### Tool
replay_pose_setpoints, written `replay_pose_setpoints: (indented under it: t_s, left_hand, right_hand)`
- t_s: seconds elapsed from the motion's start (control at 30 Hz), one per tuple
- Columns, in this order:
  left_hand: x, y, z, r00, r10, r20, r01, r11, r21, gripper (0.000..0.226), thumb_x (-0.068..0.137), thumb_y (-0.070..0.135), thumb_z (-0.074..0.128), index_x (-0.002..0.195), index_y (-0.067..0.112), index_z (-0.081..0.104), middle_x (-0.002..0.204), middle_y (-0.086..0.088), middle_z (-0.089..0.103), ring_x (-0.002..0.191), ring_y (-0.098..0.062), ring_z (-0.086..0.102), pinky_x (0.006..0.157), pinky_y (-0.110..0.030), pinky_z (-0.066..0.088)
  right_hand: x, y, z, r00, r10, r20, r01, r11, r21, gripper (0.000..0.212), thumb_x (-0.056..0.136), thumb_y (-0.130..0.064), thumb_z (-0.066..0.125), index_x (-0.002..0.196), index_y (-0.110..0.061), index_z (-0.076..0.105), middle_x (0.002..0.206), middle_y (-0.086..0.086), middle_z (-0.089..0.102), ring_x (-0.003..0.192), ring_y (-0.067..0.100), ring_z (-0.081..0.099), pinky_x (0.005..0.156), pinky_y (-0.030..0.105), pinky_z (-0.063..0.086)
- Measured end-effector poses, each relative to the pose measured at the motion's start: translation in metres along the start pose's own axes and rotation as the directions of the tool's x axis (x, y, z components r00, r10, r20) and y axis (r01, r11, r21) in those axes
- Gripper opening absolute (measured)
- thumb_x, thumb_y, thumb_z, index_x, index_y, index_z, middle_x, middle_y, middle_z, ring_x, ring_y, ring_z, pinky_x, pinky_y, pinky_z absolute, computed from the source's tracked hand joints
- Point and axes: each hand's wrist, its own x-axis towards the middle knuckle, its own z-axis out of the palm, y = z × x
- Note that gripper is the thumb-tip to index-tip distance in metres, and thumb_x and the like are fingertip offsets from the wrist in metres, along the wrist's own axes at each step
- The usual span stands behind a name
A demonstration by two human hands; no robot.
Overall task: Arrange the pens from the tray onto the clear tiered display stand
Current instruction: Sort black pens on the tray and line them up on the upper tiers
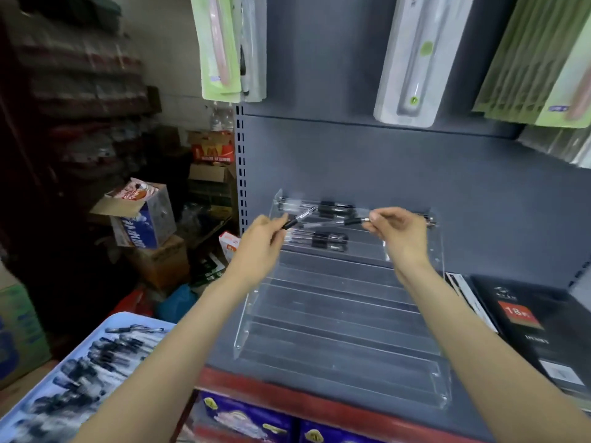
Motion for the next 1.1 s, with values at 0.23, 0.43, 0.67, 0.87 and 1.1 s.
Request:
replay_pose_setpoints:
  t_s: [0.23,0.43,0.67,0.87,1.1]
  left_hand:
    - [0.009,-0.002,-0.006,0.997,-0.011,-0.076,0.007,0.999,-0.048,0.029,0.094,0.008,0.050,0.121,0.014,0.059,0.102,-0.009,0.062,0.096,-0.022,0.059,0.088,-0.033,0.046]
    - [0.010,0.001,-0.007,0.997,-0.036,-0.067,0.030,0.995,-0.094,0.021,0.093,0.011,0.052,0.110,0.019,0.062,0.094,0.004,0.061,0.090,-0.017,0.059,0.082,-0.030,0.048]
    - [0.011,-0.001,-0.008,0.998,-0.021,-0.060,0.016,0.996,-0.084,0.021,0.092,0.012,0.054,0.111,0.017,0.062,0.093,0.007,0.060,0.088,-0.013,0.058,0.075,-0.018,0.042]
    - [0.011,0.004,-0.003,1.000,0.013,-0.005,-0.013,0.999,-0.041,0.022,0.092,0.012,0.055,0.111,0.017,0.064,0.096,0.006,0.058,0.088,-0.010,0.055,0.079,-0.019,0.039]
    - [0.020,0.034,0.027,0.990,0.116,0.083,-0.113,0.993,-0.034,0.019,0.089,0.007,0.058,0.105,0.013,0.067,0.094,0.002,0.066,0.082,-0.009,0.055,0.074,-0.008,0.036]
  right_hand:
    - [0.013,0.013,0.016,0.987,-0.018,0.161,0.066,0.953,-0.297,0.014,0.084,-0.001,0.065,0.076,-0.012,0.068,0.070,-0.001,0.066,0.062,0.008,0.065,0.080,0.029,0.055]
    - [0.019,0.011,0.023,0.935,-0.065,0.349,0.254,0.807,-0.532,0.006,0.081,-0.009,0.070,0.084,-0.008,0.074,0.087,0.005,0.072,0.078,0.011,0.060,0.078,0.021,0.044]
    - [0.018,0.012,0.028,0.907,-0.012,0.421,0.296,0.728,-0.618,0.013,0.087,-0.010,0.063,0.094,-0.010,0.074,0.096,0.004,0.072,0.081,0.007,0.058,0.075,0.012,0.037]
    - [0.016,0.009,0.023,0.885,-0.006,0.466,0.329,0.715,-0.617,0.014,0.087,-0.011,0.063,0.096,-0.011,0.074,0.098,0.004,0.071,0.084,0.009,0.057,0.079,0.016,0.038]
    - [0.011,-0.005,-0.034,0.965,-0.110,0.238,0.196,0.906,-0.375,0.019,0.089,-0.005,0.059,0.089,-0.022,0.067,0.091,-0.006,0.067,0.083,0.007,0.060,0.073,0.004,0.042]
